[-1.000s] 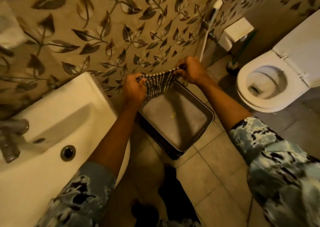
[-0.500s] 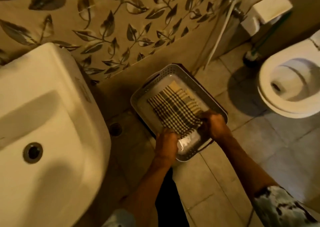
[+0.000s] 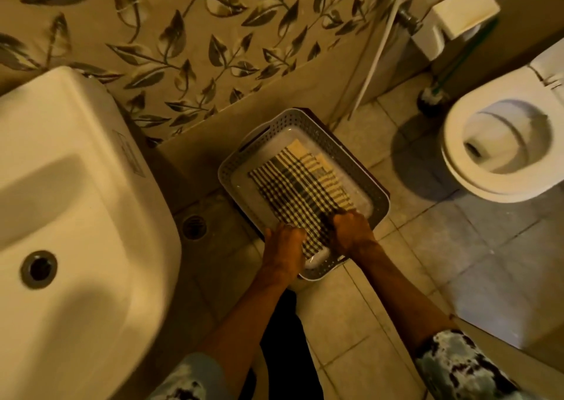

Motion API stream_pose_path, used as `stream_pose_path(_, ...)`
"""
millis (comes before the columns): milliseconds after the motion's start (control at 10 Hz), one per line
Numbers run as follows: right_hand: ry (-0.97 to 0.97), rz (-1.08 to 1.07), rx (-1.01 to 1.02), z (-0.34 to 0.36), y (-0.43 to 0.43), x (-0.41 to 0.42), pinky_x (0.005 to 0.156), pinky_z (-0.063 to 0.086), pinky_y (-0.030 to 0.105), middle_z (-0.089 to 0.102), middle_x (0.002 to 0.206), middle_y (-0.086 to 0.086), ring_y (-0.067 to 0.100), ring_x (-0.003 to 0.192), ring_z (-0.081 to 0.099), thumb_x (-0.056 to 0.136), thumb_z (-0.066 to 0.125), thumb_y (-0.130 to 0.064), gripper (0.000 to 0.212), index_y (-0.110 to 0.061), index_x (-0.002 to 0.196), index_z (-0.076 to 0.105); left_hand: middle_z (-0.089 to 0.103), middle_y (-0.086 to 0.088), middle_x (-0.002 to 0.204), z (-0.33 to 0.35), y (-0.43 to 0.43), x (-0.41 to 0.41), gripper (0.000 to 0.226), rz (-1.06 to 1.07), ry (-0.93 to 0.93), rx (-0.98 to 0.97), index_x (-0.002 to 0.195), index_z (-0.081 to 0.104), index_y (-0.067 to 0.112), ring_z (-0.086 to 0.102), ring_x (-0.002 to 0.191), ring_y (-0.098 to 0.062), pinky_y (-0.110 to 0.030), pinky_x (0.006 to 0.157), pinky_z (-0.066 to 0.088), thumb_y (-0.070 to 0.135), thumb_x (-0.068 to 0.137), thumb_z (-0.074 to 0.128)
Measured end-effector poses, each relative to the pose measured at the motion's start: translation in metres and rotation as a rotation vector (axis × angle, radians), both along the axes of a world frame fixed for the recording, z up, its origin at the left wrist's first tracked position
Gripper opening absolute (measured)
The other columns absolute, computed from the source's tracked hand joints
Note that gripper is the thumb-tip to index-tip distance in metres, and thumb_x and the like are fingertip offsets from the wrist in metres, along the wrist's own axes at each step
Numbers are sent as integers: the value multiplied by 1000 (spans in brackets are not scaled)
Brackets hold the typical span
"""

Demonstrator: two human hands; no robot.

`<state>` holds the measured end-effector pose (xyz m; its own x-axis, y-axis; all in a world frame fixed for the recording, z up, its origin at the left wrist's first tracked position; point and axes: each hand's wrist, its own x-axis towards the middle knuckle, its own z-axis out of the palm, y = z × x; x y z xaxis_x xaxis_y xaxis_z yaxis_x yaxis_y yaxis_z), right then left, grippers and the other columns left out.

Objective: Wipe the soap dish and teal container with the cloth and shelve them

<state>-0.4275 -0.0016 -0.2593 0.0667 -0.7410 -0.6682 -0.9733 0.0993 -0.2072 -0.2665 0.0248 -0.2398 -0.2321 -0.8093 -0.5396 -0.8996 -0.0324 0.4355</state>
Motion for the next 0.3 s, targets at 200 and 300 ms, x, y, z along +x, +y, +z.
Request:
stream_pose_path(200,20,-29,-19,25,13,9,102,44,45,57,128,15,35,117,54,89,55,-31,39,-15,125,54,55,-7,129,21,17,16,31,61,50,-24,115,59,12,42,128,-25,-42,108,31,11,84,57)
stream_pose_path(300,26,-14,-121,52,9,20,112,34,49,43,144,16,35,130,44,91,51,-28,46,-16,135,45,51,-7,135,40,16,26,41,105,60,-110,127,51,12,42,130,-25,-39,109,34,13,86,57)
